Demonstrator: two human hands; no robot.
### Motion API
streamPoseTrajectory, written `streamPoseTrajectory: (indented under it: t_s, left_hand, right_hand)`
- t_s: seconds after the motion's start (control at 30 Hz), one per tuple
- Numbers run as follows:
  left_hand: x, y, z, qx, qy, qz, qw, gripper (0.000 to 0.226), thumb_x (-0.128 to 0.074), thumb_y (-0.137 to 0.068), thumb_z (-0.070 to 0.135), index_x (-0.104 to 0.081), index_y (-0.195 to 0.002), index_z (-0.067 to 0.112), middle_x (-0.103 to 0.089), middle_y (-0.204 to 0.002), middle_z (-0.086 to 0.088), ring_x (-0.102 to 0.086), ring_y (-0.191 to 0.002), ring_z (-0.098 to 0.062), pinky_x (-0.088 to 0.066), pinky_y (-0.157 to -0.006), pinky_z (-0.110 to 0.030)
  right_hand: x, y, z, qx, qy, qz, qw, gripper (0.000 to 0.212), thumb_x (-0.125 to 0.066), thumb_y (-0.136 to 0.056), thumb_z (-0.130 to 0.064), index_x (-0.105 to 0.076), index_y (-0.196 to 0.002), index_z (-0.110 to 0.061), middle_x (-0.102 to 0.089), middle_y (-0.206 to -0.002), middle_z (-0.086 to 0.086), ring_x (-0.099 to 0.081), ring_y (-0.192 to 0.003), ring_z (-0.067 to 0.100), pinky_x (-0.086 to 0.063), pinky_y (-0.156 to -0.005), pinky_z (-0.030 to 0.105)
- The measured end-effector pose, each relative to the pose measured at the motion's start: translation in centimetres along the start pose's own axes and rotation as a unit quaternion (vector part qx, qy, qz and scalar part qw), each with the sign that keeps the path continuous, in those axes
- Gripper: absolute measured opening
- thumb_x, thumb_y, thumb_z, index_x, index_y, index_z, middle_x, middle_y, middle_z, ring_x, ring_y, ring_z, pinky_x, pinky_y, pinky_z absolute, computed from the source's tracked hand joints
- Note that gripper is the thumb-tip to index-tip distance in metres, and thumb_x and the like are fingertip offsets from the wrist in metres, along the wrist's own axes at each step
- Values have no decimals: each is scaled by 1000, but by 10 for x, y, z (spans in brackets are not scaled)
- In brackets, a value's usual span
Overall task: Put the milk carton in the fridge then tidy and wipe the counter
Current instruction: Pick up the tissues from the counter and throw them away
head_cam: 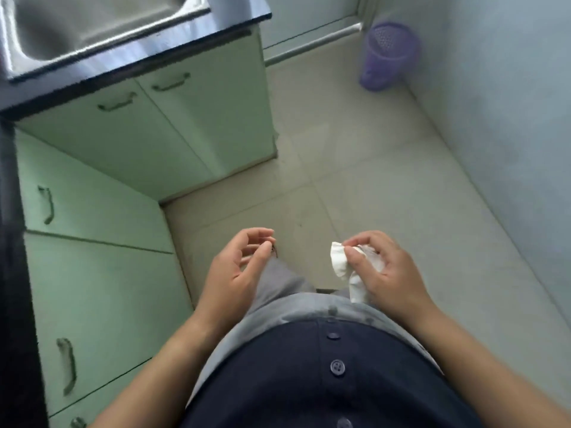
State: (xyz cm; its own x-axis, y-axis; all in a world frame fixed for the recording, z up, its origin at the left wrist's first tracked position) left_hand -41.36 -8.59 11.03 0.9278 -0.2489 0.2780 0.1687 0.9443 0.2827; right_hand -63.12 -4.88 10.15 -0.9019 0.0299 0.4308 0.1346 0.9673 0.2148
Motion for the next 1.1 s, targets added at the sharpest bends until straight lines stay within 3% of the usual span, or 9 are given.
streamPoseTrajectory:
  t_s: [0.13,0.27,0.37,0.43,0.57,0.67,0.87,1.1]
  left_hand:
    - [-44,-49,19,-2,-27,-94,995,27,-47,-77,52,-62,-93,36,-68,-93,16,-63,-89,-6,-46,-79,-16]
    - [-86,-117,37,-6,-55,-156,986,25,-47,-77,54,-61,-94,42,-68,-95,15,-63,-92,-6,-46,-81,-18]
    - [-119,-178,60,-11,-68,-189,980,21,-48,-77,53,-61,-91,46,-68,-95,18,-63,-92,-3,-45,-80,-15]
    - [-139,-221,81,-13,-76,-207,975,16,-50,-80,48,-61,-90,43,-69,-92,14,-62,-92,-2,-44,-80,-16]
    - [-174,-295,132,-50,-93,-219,970,28,-48,-78,53,-61,-96,35,-69,-94,12,-62,-94,-4,-44,-81,-17]
    - [-201,-335,158,-60,-98,-238,965,24,-49,-80,50,-61,-95,35,-68,-93,17,-62,-93,-3,-43,-78,-10]
    - [-242,-401,183,-43,-132,-255,957,20,-48,-83,43,-61,-96,35,-69,-96,12,-62,-94,-1,-42,-78,-9]
    - [-311,-513,233,-50,-153,-215,963,19,-47,-82,45,-59,-95,37,-68,-98,9,-62,-91,-2,-43,-76,-16]
  right_hand:
    - [37,-11,25,-52,-33,83,995,25,-51,-75,-49,-63,-80,-28,-61,-90,-13,-57,-88,0,-38,-74,6]
    - [73,-45,49,-100,-44,138,984,16,-55,-79,-43,-62,-79,-29,-58,-93,-16,-56,-91,-1,-36,-75,3]
    - [109,-94,60,-114,-42,189,975,19,-51,-77,-48,-61,-78,-31,-60,-91,-13,-56,-90,-3,-36,-76,3]
    - [140,-133,60,-131,-57,218,965,13,-54,-79,-42,-61,-78,-30,-61,-91,-12,-55,-88,-5,-37,-74,3]
    - [195,-197,51,-126,-80,261,954,10,-54,-80,-36,-61,-78,-29,-61,-89,-11,-56,-86,-2,-38,-73,6]
    - [220,-229,53,-124,-80,272,951,12,-54,-81,-36,-61,-79,-27,-62,-88,-10,-57,-89,0,-37,-76,5]
    - [267,-282,69,-140,-79,266,951,22,-49,-77,-48,-61,-79,-30,-61,-92,-12,-56,-92,-2,-36,-77,4]
    - [368,-395,86,-117,-45,237,963,13,-54,-81,-34,-63,-80,-24,-61,-92,-12,-56,-90,-2,-37,-77,6]
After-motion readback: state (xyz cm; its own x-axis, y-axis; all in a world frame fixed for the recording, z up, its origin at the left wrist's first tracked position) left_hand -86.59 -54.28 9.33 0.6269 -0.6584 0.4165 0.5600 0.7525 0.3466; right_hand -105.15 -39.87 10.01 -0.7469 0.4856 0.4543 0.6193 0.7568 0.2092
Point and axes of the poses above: each hand's wrist, its own y-axis away from the middle knuckle, its own x-axis out of the back of the hand, z = x × y, the point moved 2 cm from there along -y, towards the middle knuckle
